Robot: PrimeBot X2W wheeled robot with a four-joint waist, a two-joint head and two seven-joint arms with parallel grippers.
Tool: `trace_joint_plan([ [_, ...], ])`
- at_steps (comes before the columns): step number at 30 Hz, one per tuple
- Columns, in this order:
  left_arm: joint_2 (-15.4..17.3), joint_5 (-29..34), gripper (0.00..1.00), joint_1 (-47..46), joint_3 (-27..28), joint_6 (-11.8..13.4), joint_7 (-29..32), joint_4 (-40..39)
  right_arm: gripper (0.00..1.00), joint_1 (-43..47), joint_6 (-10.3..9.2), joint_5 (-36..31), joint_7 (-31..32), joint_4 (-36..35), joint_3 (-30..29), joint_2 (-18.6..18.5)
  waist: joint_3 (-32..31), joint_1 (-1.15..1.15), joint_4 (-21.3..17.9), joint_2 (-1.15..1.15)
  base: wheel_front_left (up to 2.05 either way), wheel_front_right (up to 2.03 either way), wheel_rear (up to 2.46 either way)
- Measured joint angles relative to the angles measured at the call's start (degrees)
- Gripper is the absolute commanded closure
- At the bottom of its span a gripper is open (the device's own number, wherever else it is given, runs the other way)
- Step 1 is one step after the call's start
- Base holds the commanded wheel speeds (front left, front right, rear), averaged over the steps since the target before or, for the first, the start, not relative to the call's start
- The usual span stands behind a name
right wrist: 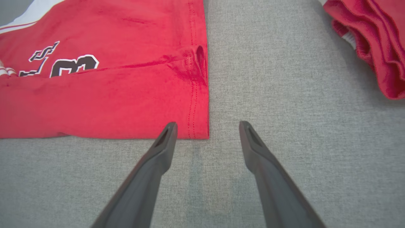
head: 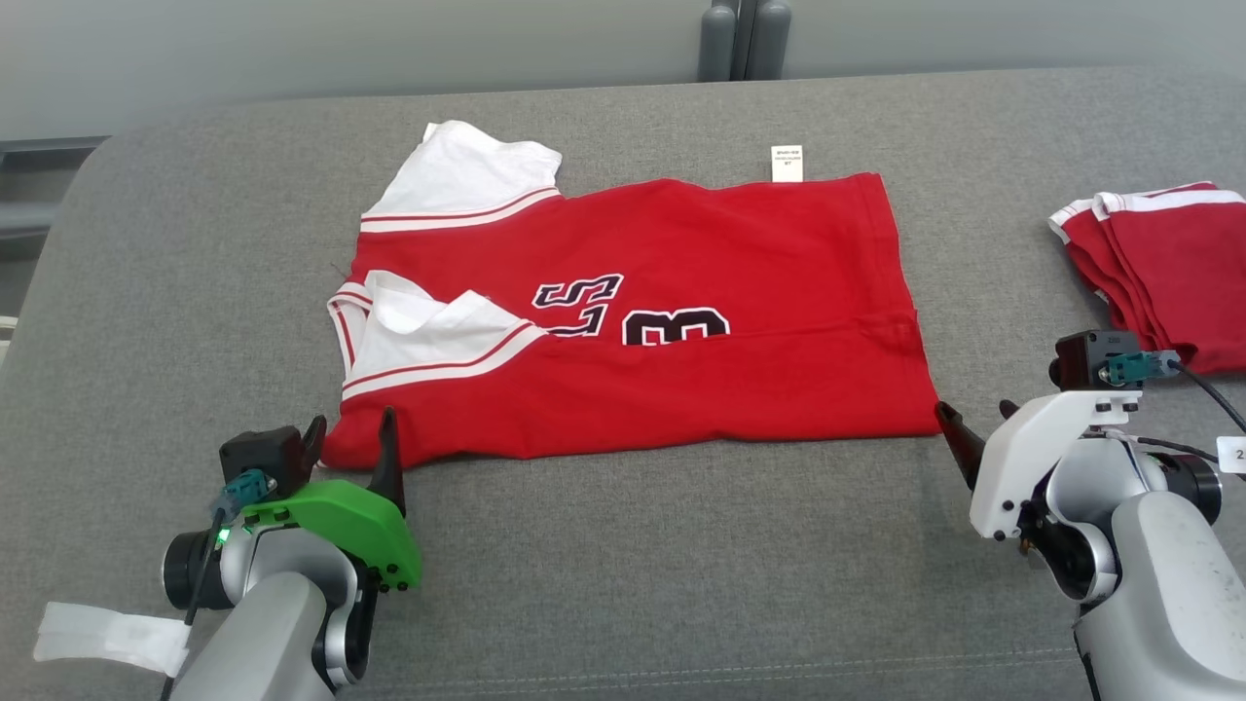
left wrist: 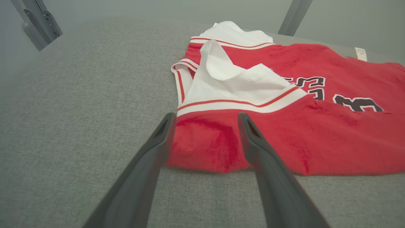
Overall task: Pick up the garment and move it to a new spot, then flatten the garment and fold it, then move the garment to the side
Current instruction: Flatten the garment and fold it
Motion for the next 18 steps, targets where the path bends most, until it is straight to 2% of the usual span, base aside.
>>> trace_joint_plan([
  [5, 1.2, 1.5, 0.0, 0.2, -1.7, 2.1, 3.1, 0.0, 0.0, -0.3, 0.0, -1.9, 1.0, 0.7, 0.2, 1.8, 0.3, 0.0, -0.2, 0.0, 0.0, 0.0, 0.0],
  [18, 1.2, 0.9, 0.0, -3.1, -1.8, 3.8, 7.0, 4.0, 0.0, -5.0, 0.0, -5.4, -1.1, 6.6, -0.4, 3.6, 2.9, 0.0, 0.4, 0.0, 0.0, 0.0, 0.0],
])
